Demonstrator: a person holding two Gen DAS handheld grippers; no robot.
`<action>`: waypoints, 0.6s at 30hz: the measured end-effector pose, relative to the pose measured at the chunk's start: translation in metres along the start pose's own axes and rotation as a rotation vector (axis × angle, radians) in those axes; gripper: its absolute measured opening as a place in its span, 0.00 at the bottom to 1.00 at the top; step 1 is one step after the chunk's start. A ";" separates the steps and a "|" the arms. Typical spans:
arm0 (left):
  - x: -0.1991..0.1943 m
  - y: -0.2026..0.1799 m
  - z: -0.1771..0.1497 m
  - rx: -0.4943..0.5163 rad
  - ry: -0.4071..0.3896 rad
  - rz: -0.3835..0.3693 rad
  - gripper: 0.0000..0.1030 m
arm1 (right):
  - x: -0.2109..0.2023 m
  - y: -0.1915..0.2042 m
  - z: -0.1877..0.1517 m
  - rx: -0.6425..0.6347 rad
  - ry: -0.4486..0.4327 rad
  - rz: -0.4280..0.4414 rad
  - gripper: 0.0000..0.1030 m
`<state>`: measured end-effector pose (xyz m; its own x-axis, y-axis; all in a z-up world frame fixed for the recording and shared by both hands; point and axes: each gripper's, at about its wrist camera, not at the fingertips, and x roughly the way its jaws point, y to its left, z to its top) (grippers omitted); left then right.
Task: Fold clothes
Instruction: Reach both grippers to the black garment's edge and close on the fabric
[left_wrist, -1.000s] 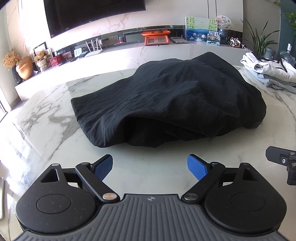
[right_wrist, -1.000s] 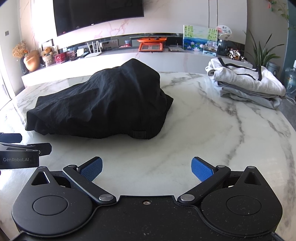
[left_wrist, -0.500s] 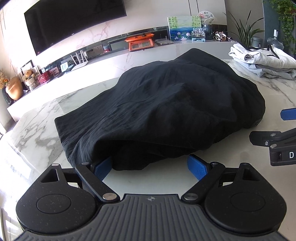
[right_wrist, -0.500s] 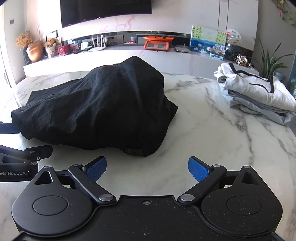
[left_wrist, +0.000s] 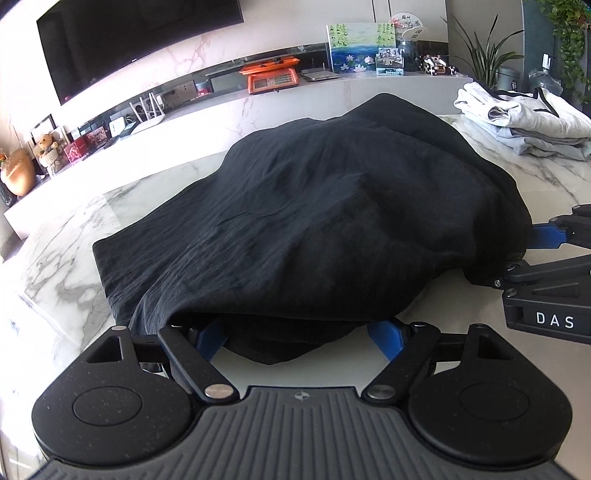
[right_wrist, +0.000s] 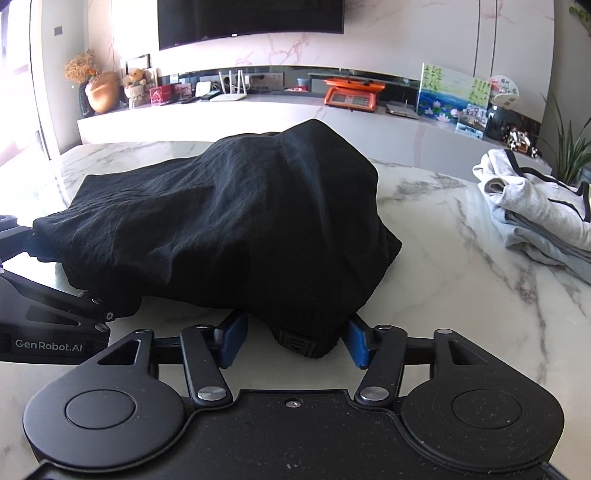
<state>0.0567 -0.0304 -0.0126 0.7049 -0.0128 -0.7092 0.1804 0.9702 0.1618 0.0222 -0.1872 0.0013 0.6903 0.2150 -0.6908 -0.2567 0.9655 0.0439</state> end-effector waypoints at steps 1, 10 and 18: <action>-0.001 0.000 0.000 -0.002 0.000 -0.002 0.76 | -0.001 0.000 0.000 0.002 0.000 0.005 0.36; -0.022 -0.001 -0.004 0.035 -0.031 -0.012 0.73 | -0.030 0.007 0.003 -0.014 0.010 0.049 0.19; -0.068 -0.010 -0.024 0.119 -0.107 -0.059 0.73 | -0.096 0.013 0.010 0.003 -0.041 0.101 0.16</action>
<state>-0.0098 -0.0337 0.0171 0.7585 -0.1007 -0.6438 0.2989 0.9317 0.2064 -0.0409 -0.1940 0.0753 0.6880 0.3171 -0.6528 -0.3248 0.9389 0.1138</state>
